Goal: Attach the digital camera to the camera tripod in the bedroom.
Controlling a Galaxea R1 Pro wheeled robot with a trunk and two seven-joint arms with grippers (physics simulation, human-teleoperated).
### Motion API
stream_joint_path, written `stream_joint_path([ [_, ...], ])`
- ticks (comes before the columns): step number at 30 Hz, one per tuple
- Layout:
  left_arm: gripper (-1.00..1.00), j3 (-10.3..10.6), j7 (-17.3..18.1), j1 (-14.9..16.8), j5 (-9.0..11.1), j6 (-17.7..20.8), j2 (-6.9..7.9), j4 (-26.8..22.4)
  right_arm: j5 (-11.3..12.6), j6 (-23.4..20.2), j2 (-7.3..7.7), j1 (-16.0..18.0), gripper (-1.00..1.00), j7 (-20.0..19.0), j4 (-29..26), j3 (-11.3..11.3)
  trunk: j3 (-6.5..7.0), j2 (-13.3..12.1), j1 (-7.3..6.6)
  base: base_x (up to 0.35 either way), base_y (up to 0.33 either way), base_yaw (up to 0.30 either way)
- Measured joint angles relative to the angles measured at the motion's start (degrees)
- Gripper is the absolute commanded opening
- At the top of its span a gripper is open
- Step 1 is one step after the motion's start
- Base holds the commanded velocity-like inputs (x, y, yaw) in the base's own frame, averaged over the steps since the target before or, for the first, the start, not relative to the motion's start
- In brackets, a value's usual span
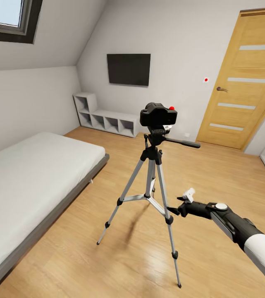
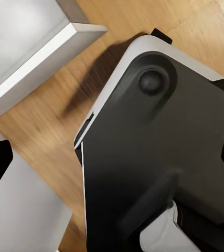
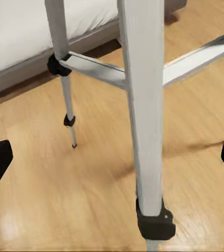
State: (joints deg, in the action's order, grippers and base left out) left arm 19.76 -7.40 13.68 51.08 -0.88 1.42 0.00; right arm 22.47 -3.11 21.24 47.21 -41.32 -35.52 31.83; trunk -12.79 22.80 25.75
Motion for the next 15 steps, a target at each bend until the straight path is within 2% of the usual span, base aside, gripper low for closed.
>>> stream_joint_path([
  [5,1.00,0.02,0.00,0.00,0.00,0.00,0.00,0.00,0.02,0.22,0.11,0.01,1.00,0.14,12.21,-0.15,0.00,0.00,0.00,0.000,0.000,0.000],
  [7,1.00,0.02,0.00,0.00,0.00,0.00,0.00,-0.01,0.01,1.13,-0.09,0.00,1.00,0.20,20.52,0.01,-0.01,0.00,0.00,0.000,0.000,0.000],
  [13,1.00,0.05,0.00,0.00,0.00,0.00,-0.06,0.00,0.11,3.13,-0.72,-0.06,1.00,1.08,34.06,0.13,-0.01,0.01,0.00,0.000,0.000,0.000],
  [15,1.00,0.05,0.00,0.00,0.00,0.00,-0.08,0.00,0.10,3.21,-0.74,-0.91,1.00,2.19,35.71,0.16,-0.01,0.01,0.00,0.000,0.000,0.000],
])
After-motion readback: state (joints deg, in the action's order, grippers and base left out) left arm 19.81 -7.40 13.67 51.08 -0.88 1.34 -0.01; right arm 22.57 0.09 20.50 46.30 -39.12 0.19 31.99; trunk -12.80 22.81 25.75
